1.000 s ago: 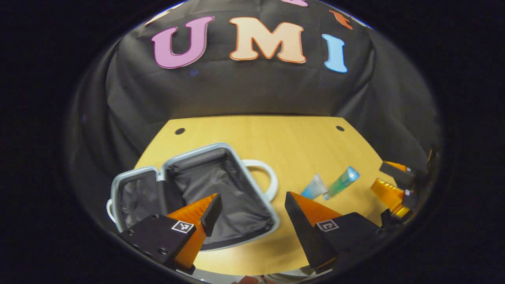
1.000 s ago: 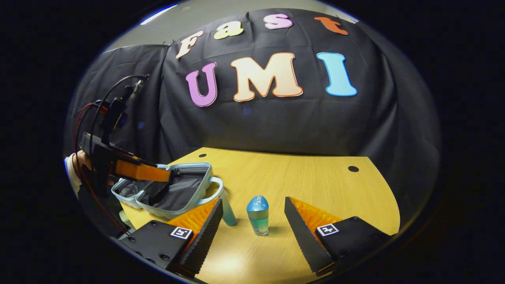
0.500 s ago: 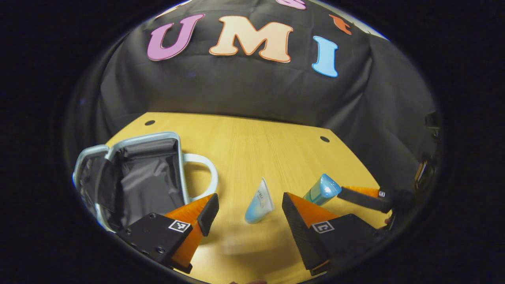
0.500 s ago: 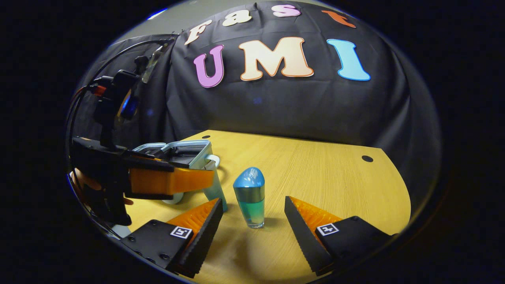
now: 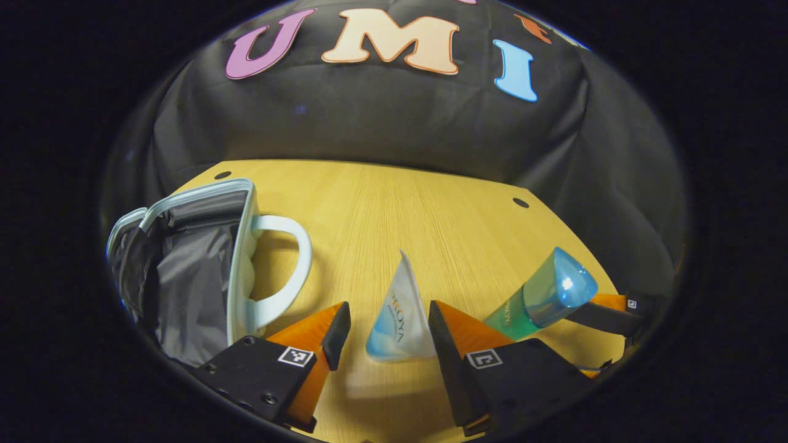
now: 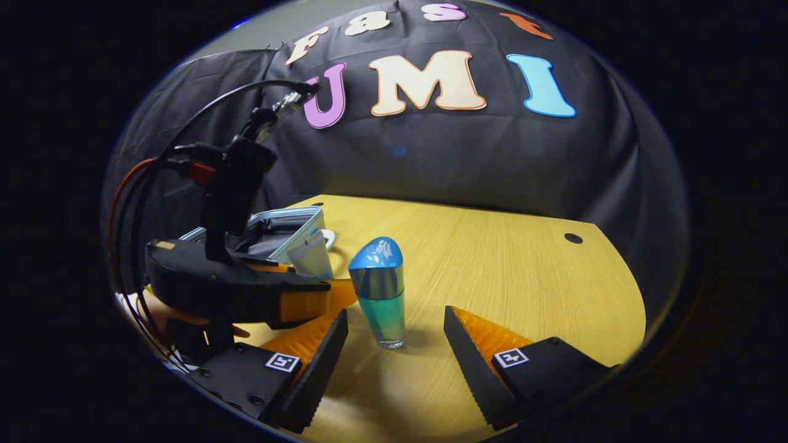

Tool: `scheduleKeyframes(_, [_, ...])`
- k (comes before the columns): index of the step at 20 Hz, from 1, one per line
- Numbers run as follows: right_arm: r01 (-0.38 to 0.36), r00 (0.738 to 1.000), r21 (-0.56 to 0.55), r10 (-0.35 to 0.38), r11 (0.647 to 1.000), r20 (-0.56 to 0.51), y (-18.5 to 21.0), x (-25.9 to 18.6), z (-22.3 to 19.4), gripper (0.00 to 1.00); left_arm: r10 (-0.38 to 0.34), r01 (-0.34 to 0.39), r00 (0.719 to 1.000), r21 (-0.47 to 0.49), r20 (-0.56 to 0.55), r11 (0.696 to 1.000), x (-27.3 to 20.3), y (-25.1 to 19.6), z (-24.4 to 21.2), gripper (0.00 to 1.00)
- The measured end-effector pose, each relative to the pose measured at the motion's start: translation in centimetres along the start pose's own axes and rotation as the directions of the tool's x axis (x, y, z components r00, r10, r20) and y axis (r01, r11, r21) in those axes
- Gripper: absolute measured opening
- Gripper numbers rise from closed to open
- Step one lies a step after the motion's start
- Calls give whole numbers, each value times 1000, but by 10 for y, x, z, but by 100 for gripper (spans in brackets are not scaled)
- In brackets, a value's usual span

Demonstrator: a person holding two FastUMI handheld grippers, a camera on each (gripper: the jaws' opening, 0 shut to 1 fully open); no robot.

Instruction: First open the suitcase, pack the skin care products into it, and then close the suitcase.

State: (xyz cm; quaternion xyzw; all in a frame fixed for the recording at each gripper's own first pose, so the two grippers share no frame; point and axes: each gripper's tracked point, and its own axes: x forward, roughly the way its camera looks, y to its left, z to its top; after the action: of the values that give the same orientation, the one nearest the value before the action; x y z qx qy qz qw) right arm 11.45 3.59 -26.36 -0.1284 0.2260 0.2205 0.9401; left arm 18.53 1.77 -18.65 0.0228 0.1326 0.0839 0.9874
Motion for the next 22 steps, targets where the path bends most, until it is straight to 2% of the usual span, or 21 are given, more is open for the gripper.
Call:
scheduleKeyframes(1, [2, 1000, -1, -2, 1000, -1, -1, 0, -1, 98, 17, -17, 1000, 1, -4, 1000, 3, 1, -1, 74])
scheduleKeyframes(2, [4, 1000, -2, -4, 1000, -5, -2, 1, -1, 98, 33, -33, 999, -5, -8, 999, 5, 4, -4, 67])
scheduleKeyframes(5, [10, 1000, -2, -10, 1000, -12, -4, 2, -5, 98, 50, -50, 999, -5, -2, 999, 12, 4, -3, 31])
scheduleKeyframes(7, [10, 1000, -2, -10, 1000, -15, -4, 3, -5, 98, 48, -48, 999, 14, -10, 999, 12, 4, -4, 27])
scheduleKeyframes(11, [2, 1000, 17, -2, 1000, -18, 0, 11, -4, 98, 8, -8, 1000, -22, -27, 1000, -5, 4, 7, 22])
scheduleKeyframes(16, [-25, 1000, 61, 25, 998, -1, 13, 29, 1, 98, -32, 33, 999, -39, 6, 999, -55, 26, 57, 22])
scheduleKeyframes(21, [-40, 999, 51, 39, 998, 12, 24, 60, 5, 98, 15, -19, 999, -112, -36, 994, -96, 95, 76, 22])
scheduleKeyframes(22, [-38, 999, 48, 38, 998, 10, 25, 65, 5, 95, 35, -41, 998, -120, -54, 992, -102, 114, 73, 22])
